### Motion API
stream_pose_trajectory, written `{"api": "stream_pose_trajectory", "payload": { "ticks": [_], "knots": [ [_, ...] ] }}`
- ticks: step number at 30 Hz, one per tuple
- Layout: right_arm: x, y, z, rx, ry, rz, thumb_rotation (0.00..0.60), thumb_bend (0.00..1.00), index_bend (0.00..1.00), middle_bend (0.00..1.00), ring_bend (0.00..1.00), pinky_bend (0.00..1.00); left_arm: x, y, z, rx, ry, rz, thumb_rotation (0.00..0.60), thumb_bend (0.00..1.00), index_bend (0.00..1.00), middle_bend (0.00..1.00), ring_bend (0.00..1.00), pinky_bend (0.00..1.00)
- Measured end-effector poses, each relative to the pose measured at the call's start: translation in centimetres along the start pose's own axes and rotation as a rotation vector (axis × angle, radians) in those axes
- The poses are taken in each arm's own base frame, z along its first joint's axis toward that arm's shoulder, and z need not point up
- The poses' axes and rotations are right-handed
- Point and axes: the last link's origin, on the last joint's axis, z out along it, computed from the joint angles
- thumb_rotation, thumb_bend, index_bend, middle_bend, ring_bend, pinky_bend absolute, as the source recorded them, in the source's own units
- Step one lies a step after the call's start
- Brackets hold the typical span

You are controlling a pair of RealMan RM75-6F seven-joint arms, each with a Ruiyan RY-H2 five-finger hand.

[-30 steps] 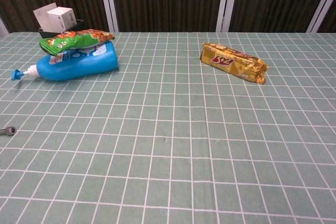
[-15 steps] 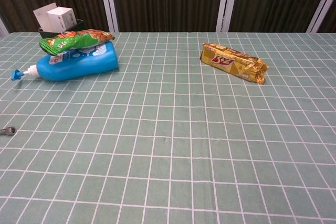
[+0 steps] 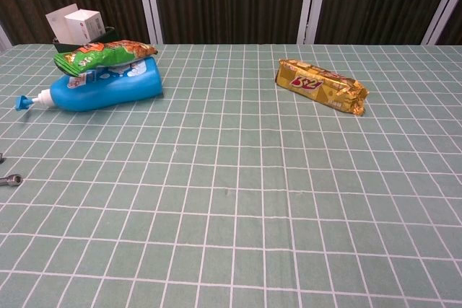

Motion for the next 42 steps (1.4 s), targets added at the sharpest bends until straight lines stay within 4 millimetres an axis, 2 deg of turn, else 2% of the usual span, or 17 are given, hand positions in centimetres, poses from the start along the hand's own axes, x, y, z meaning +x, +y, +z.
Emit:
{"api": "stream_pose_trajectory", "payload": {
  "ticks": [18,26,32,38,42],
  "knots": [
    [0.2,0.1,-0.1,-0.002,0.002,0.004,0.6,0.2,0.0,0.0,0.0,0.0,1.1,2.0,-0.6,-0.058,0.005,0.047,0.6,0.4,0.51,1.0,1.0,1.0],
    [0.1,0.1,0.0,-0.004,-0.001,0.002,0.6,0.2,0.0,0.0,0.0,0.0,1.2,1.9,-0.7,-0.058,0.001,0.043,0.6,0.39,0.34,1.0,1.0,1.0],
    [0.1,0.1,-0.1,-0.002,0.002,0.002,0.6,0.2,0.0,0.0,0.0,0.0,1.4,2.0,-1.0,-0.068,0.01,0.035,0.6,0.39,0.29,1.0,1.0,1.0],
    [0.0,0.0,-0.1,0.001,0.002,0.0,0.6,0.2,0.0,0.0,0.0,0.0,2.6,2.4,-2.7,-0.101,0.089,-0.007,0.6,0.39,0.35,1.0,1.0,1.0],
    [-0.2,-0.1,0.0,0.008,-0.009,0.001,0.6,0.2,0.0,0.0,0.0,0.0,3.3,3.0,-5.7,-0.145,0.157,-0.078,0.6,0.39,0.38,1.0,1.0,1.0]
  ]
}}
